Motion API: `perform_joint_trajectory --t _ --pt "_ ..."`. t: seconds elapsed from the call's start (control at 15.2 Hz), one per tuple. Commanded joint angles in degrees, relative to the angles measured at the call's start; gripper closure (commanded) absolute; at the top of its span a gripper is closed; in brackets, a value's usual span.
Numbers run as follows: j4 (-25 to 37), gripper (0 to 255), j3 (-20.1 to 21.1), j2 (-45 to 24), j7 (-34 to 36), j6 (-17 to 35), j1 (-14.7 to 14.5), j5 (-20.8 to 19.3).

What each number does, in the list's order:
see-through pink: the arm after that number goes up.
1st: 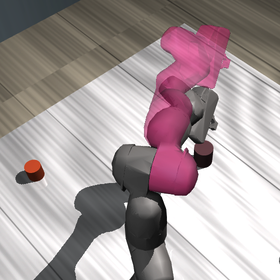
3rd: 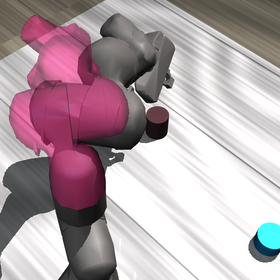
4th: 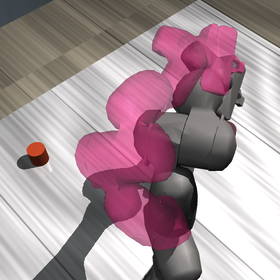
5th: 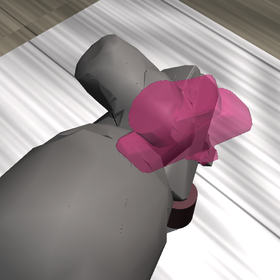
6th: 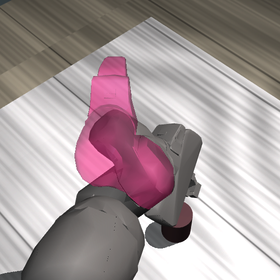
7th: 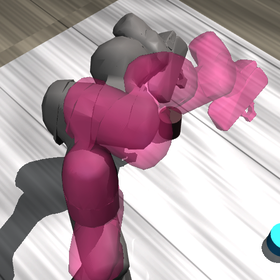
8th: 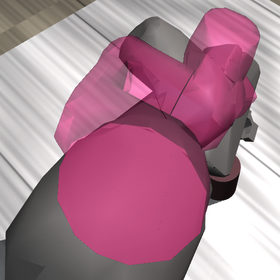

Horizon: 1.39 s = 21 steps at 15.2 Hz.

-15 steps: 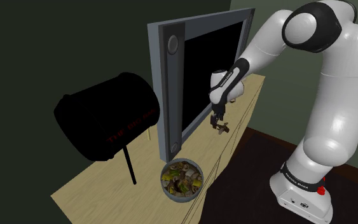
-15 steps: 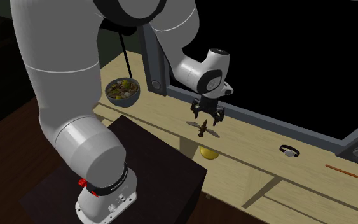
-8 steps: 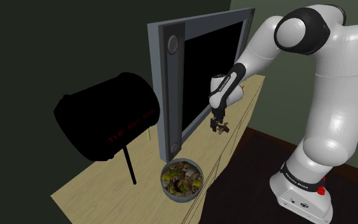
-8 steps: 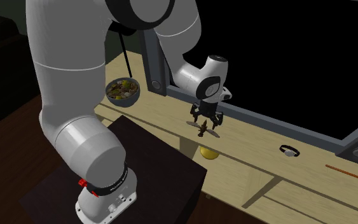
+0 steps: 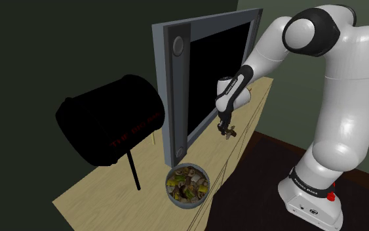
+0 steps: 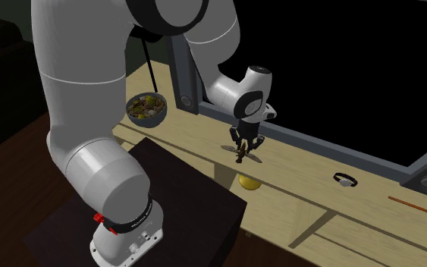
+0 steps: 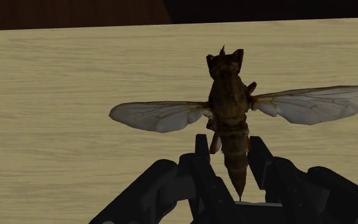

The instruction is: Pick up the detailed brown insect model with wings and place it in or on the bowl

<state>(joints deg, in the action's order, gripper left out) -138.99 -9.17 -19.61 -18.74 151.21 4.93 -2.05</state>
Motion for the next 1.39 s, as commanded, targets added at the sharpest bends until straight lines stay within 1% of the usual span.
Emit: perform_joint_trajectory --t 0.0,0.33,1.32 --pt "0.0 255 0.0 0.0 0.0 0.0 0.0 0.0" --pt "0.0 255 0.0 0.0 0.0 0.0 0.0 0.0" --pt "-0.6 255 -1.1 11.8 1.0 -11.1 -0.9 -2.2"
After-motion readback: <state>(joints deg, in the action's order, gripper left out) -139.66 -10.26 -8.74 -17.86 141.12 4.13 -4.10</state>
